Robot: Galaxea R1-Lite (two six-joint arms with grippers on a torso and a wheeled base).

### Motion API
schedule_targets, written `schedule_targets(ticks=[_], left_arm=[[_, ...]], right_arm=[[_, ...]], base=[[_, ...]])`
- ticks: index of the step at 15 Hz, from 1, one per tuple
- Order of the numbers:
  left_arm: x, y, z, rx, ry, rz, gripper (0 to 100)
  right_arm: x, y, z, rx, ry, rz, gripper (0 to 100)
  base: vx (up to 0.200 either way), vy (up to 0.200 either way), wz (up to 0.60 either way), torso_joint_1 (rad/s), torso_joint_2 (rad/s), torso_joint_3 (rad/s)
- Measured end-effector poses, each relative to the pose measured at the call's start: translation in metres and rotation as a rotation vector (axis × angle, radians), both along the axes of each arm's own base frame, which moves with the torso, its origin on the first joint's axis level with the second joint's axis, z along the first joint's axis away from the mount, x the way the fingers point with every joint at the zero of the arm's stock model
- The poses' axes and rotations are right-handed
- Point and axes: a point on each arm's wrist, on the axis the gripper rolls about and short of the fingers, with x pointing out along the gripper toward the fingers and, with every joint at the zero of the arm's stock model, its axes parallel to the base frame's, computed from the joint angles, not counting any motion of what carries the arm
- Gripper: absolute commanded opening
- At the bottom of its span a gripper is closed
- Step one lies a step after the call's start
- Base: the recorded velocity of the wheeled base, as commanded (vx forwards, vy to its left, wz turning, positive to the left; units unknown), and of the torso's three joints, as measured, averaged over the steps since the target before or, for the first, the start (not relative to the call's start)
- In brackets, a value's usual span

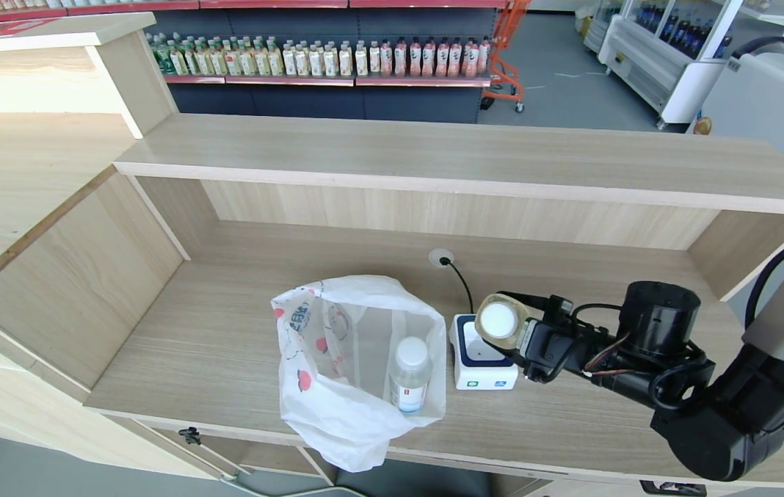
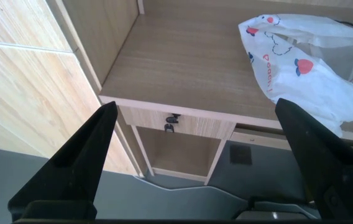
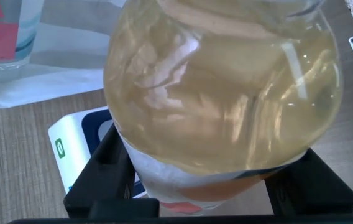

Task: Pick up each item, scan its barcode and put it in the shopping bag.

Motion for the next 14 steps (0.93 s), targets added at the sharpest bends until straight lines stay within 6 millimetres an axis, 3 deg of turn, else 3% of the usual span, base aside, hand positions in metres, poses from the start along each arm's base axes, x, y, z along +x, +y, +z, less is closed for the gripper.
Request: schedule_targets(ticks=[14], left_arm=[[0.000, 0.000, 0.000, 0.000, 0.000, 0.000, 100]], right_arm=[[0.017, 0.013, -0.013, -0.004, 0.004, 0.013, 0]], base=[[0.000, 0.000, 0.00, 0.000, 0.00, 0.000]])
